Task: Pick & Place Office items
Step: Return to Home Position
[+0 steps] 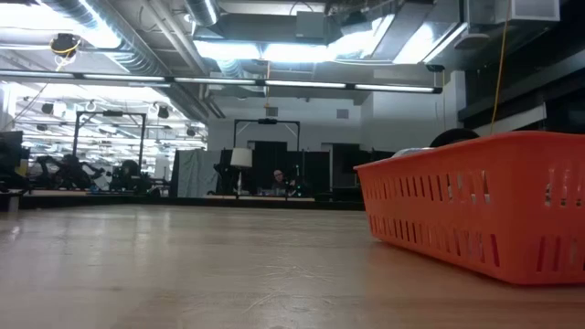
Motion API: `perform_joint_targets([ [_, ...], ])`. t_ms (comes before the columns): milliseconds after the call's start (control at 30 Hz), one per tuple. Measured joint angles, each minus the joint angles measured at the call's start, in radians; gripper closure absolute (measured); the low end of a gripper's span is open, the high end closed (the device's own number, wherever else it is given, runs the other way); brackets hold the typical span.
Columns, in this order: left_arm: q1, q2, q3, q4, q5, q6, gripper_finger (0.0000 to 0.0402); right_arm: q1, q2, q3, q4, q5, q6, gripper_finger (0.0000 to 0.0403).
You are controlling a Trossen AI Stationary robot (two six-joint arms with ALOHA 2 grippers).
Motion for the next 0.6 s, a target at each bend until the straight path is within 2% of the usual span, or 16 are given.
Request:
perform_joint_targets([
  [67, 0.011, -0.025, 0.0, 0.122, 0.103, 0.159, 0.0211, 0.0, -0.085, 0.024, -0.053, 0.033, -0.082, 0.0014],
  [133, 0.021, -0.039, 0.001, 0.217, 0.187, 0.28, 0.021, 0.001, -0.166, 0.046, -0.144, 0.054, -0.098, 0.0014],
  [200, 0.023, -0.042, 0.001, 0.252, 0.204, 0.358, 0.0211, 0.002, -0.236, 0.069, -0.206, 0.087, -0.039, 0.0014],
  [267, 0.022, -0.041, 0.001, 0.259, 0.142, 0.398, 0.0213, 0.001, -0.296, 0.087, -0.211, 0.118, 0.092, 0.0014],
  [333, 0.012, -0.046, 0.0, 0.259, 0.043, 0.417, 0.0213, 0.004, -0.342, 0.102, -0.208, 0.105, 0.175, 0.0014],
  [433, -0.008, -0.066, 0.0, 0.251, -0.055, 0.404, 0.021, 0.048, -0.382, 0.105, -0.225, -0.114, 0.072, 0.0014],
  [467, -0.017, -0.071, 0.0, 0.251, -0.071, 0.402, 0.0209, 0.065, -0.39, 0.105, -0.246, -0.141, 0.034, 0.0014],
  [533, -0.029, -0.078, 0.0, 0.23, -0.067, 0.391, 0.0207, 0.088, -0.405, 0.105, -0.328, -0.088, -0.001, 0.0014],
  [600, -0.032, -0.089, 0.0, 0.16, -0.013, 0.382, 0.0206, 0.099, -0.428, 0.104, -0.457, 0.03, -0.023, 0.0014],
])
